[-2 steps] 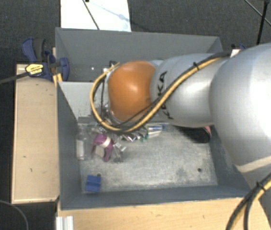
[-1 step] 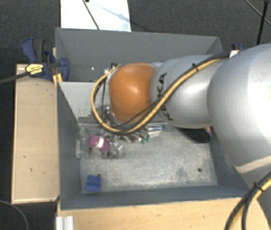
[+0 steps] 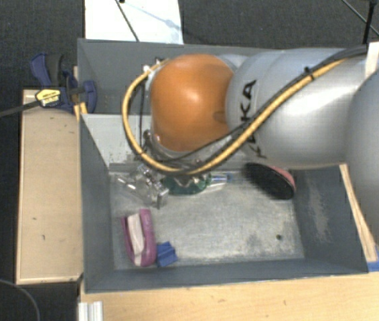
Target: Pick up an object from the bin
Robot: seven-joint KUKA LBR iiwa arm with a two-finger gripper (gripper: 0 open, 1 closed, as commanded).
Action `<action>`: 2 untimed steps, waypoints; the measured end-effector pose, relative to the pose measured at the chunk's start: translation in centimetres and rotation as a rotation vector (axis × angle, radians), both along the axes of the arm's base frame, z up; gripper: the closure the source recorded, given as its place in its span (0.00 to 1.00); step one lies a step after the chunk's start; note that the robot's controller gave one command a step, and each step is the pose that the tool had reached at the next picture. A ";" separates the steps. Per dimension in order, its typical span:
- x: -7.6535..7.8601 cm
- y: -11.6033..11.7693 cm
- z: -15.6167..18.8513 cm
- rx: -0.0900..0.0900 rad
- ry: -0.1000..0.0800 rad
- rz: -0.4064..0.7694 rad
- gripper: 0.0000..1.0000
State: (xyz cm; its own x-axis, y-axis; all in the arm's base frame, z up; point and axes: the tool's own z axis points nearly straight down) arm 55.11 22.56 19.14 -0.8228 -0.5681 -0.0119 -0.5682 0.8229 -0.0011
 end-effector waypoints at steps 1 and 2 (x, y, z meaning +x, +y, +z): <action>-0.5 -8.5 -4.3 -0.008 0.012 -0.103 1.00; -0.4 -8.0 -4.1 -0.004 0.009 -0.099 0.00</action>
Offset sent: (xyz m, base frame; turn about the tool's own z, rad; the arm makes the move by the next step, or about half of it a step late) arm -0.0050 -0.0805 -0.0418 0.0947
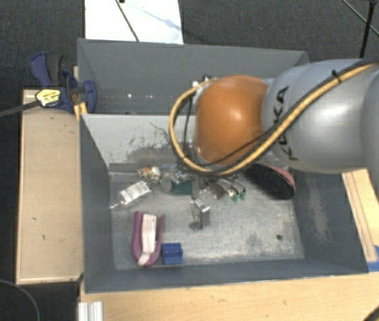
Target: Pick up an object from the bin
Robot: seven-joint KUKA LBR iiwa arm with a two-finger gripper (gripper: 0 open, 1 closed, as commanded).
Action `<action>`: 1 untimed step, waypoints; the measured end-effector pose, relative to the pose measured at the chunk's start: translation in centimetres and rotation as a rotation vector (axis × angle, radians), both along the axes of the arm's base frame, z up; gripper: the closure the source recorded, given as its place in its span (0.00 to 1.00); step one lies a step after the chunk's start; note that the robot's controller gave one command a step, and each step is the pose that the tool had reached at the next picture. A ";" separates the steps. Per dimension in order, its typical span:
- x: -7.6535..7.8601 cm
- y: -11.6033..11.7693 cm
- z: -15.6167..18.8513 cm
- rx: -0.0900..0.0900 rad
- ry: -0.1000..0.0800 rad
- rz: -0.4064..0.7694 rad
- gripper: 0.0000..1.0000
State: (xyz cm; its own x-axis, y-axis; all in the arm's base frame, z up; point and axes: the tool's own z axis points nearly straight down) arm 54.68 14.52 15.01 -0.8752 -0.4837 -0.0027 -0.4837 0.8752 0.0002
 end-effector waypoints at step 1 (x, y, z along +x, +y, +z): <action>-4.3 2.8 -5.0 0.000 0.005 0.366 0.00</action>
Offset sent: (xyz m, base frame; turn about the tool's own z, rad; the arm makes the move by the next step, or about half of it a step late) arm -0.0419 0.0275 -0.0495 -0.3657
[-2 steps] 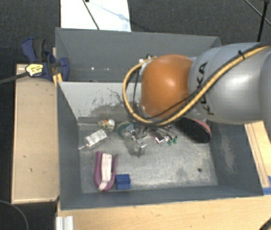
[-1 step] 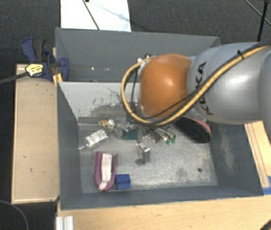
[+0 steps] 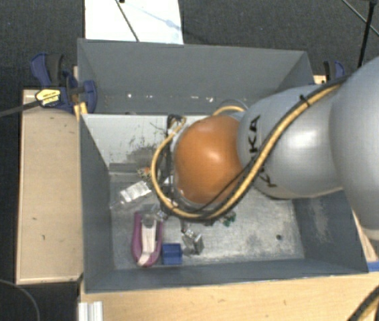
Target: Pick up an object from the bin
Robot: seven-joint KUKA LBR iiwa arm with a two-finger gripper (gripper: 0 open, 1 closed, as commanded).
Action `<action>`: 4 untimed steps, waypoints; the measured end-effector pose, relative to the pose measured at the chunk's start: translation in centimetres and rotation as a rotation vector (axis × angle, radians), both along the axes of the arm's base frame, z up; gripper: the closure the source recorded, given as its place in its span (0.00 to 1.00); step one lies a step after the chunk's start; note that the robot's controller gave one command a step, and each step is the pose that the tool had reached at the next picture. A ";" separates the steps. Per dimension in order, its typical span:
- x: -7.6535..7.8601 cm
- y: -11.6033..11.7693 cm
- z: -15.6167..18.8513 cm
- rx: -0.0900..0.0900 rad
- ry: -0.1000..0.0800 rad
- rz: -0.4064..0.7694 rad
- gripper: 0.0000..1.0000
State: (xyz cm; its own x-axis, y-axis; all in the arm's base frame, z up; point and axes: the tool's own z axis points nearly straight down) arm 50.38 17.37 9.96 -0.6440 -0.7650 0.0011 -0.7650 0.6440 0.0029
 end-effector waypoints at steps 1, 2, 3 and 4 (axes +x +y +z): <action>-2.0 1.5 -2.8 0.002 -0.009 0.476 0.00; -1.9 1.6 -2.6 0.005 -0.013 0.471 1.00; -2.0 1.8 7.2 0.002 -0.013 0.423 1.00; 1.1 -1.3 24.4 0.000 -0.016 0.507 1.00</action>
Offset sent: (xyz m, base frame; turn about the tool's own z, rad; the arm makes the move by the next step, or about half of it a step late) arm -0.0221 0.0140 -0.0296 -0.4766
